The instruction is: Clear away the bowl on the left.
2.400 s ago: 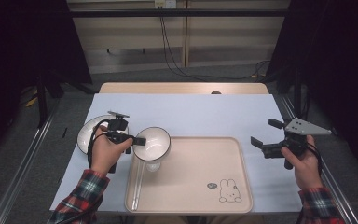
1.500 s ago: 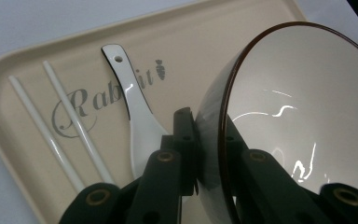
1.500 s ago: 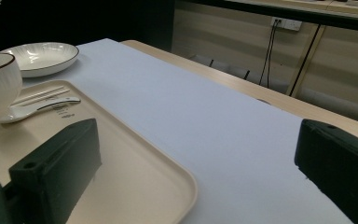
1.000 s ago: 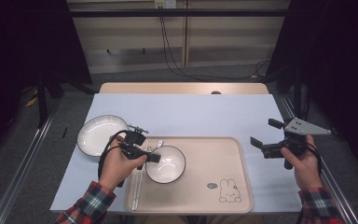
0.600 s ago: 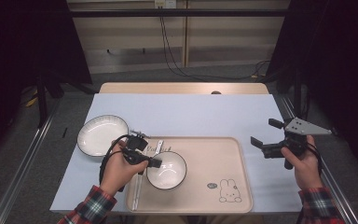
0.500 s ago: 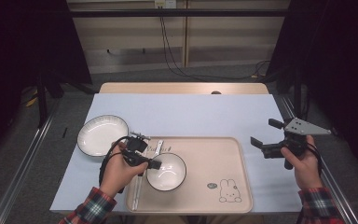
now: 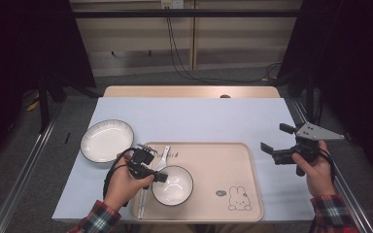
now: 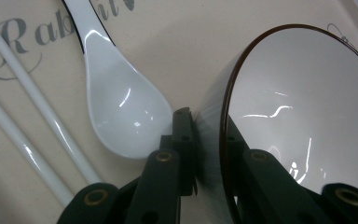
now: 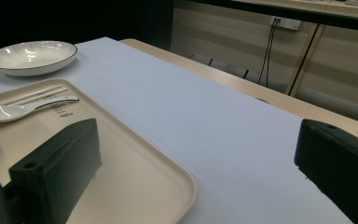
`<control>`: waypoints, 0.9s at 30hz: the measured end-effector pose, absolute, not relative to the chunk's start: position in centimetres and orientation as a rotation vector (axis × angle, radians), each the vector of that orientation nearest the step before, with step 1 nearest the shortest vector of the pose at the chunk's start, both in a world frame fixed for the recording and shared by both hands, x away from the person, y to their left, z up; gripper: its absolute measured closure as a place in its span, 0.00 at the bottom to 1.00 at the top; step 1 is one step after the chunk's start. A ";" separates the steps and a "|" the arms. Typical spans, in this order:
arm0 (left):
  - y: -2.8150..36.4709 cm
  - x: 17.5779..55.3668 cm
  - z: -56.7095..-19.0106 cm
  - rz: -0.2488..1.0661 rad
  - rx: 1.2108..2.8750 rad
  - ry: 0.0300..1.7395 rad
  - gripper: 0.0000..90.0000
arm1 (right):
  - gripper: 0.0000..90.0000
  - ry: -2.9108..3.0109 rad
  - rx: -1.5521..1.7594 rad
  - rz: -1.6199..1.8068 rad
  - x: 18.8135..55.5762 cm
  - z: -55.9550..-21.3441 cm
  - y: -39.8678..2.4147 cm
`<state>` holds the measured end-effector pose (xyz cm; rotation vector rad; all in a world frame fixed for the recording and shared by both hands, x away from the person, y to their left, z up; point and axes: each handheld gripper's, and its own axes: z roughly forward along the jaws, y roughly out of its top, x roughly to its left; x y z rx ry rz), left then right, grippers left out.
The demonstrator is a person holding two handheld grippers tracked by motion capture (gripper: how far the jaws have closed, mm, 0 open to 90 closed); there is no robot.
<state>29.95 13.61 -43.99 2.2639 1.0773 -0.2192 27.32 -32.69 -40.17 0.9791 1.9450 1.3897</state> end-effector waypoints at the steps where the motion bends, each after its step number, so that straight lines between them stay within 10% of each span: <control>1: 13.7 29.9 -44.1 -0.220 2.271 1.071 0.91 | 0.00 1.946 0.979 1.391 27.3 -40.2 -32.7; 27: 16.1 31.2 -41.3 -0.171 2.044 1.061 0.74 | 0.00 1.952 0.986 1.397 27.9 -40.4 -32.5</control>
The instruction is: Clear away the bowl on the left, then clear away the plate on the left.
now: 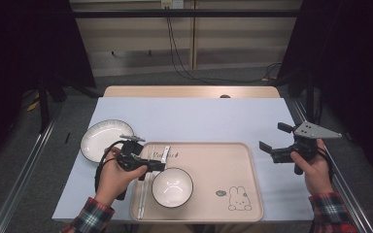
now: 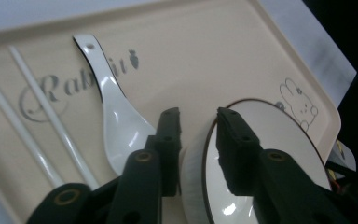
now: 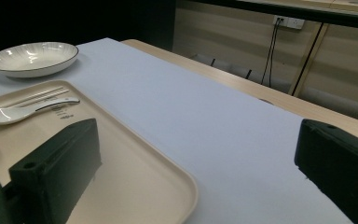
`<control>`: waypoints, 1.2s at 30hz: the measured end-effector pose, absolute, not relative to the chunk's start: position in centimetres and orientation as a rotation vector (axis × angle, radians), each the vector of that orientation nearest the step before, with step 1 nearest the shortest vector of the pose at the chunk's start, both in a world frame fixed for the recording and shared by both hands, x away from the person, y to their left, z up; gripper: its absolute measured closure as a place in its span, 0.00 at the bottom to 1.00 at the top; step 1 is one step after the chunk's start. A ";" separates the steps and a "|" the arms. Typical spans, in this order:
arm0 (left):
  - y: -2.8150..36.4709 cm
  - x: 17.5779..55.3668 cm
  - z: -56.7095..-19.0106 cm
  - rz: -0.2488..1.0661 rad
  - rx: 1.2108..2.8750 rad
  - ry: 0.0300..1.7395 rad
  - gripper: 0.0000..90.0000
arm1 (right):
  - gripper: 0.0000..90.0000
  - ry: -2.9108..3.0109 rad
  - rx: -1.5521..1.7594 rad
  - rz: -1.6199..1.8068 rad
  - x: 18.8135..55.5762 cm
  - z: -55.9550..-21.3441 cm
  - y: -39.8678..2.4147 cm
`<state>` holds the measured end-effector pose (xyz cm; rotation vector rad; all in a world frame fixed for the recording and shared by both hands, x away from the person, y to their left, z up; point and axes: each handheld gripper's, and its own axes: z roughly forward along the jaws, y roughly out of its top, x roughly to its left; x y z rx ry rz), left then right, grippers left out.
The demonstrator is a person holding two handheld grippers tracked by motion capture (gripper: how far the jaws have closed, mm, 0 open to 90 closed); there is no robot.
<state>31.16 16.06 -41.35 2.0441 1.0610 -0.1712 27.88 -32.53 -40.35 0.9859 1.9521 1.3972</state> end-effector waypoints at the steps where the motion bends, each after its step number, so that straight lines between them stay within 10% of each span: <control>1: 16.3 31.3 -41.2 -0.150 2.032 1.066 0.72 | 0.00 1.952 0.981 1.398 28.0 -40.4 -32.5; 11: 18.4 32.6 -40.9 0.030 1.948 1.139 0.36 | 0.00 1.960 0.978 1.404 28.2 -40.5 -32.2; 36: 24.5 33.9 -43.3 0.280 1.894 1.386 0.18 | 0.00 1.975 0.966 1.398 27.9 -40.4 -31.8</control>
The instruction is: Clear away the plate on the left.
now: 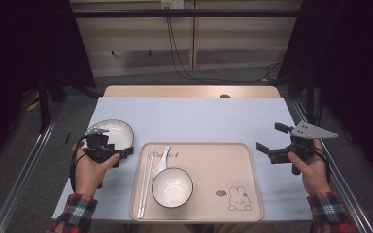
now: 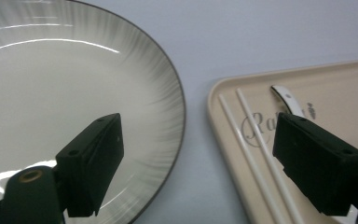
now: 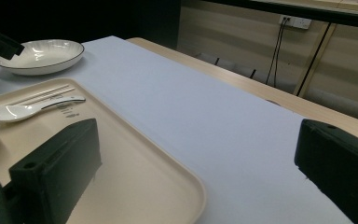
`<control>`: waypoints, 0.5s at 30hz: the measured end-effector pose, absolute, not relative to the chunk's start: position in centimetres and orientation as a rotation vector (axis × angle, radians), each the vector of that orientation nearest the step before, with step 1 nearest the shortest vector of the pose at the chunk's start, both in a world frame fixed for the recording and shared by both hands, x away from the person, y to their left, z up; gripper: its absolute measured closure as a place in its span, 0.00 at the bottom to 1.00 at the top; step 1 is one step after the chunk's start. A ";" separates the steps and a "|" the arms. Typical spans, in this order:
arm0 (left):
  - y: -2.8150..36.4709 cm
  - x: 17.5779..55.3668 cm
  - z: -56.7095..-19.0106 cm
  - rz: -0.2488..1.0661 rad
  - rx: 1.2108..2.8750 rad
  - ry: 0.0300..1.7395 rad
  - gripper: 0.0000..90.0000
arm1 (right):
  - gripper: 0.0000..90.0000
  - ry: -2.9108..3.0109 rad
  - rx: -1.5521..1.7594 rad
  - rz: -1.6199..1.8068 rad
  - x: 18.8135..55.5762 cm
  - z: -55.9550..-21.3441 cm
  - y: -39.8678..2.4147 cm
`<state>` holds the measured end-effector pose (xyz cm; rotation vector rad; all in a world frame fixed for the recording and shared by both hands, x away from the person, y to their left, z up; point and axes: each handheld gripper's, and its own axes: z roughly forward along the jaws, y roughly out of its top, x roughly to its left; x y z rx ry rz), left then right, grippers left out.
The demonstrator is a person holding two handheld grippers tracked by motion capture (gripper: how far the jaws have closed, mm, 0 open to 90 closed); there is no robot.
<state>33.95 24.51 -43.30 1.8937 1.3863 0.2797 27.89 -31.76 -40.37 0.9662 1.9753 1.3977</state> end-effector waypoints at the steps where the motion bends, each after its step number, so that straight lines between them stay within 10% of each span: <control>1: 24.8 33.9 -43.4 0.285 1.888 1.400 0.17 | 0.00 1.982 0.964 1.402 27.9 -40.4 -31.7; 15: 27.4 34.0 -44.0 0.331 1.838 1.491 0.14 | 0.00 1.979 0.963 1.402 28.0 -40.5 -31.7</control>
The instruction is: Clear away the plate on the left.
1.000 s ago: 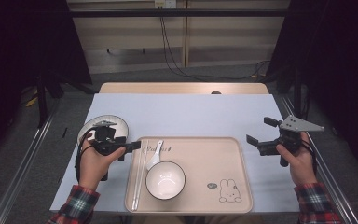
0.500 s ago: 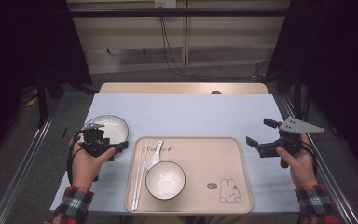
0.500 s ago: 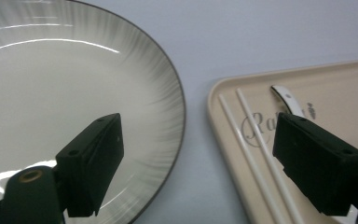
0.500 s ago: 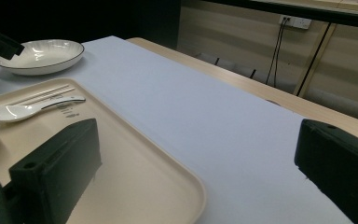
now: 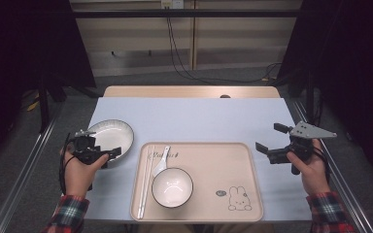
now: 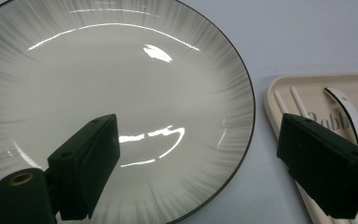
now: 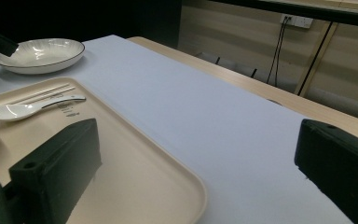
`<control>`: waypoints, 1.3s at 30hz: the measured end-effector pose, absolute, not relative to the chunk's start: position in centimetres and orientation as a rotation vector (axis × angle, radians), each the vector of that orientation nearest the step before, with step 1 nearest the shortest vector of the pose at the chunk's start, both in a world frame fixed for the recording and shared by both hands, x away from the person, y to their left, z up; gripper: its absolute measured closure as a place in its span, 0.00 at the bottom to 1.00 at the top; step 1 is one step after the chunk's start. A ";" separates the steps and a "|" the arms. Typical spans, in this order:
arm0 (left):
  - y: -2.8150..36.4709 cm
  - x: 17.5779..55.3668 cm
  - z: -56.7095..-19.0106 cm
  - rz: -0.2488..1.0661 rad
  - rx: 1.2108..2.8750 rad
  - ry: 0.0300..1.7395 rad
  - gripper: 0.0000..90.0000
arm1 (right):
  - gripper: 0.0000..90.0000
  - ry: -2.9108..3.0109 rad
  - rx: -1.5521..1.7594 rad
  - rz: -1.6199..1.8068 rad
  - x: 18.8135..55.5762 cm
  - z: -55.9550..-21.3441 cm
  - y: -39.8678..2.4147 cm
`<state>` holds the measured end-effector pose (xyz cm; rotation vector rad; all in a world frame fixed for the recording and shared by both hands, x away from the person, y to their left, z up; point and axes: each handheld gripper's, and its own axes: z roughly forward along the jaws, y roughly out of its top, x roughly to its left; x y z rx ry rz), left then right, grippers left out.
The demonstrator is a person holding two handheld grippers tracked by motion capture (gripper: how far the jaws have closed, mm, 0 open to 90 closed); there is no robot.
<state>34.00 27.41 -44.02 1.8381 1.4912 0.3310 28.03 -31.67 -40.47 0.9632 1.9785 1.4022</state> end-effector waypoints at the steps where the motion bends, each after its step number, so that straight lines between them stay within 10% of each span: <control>1: 27.5 34.0 -44.0 0.336 1.849 1.492 0.14 | 0.00 1.979 0.963 1.402 28.0 -40.5 -31.7; 39: 31.3 33.4 -44.5 0.468 1.722 1.657 0.06 | 0.00 1.983 0.959 1.400 28.1 -40.5 -31.6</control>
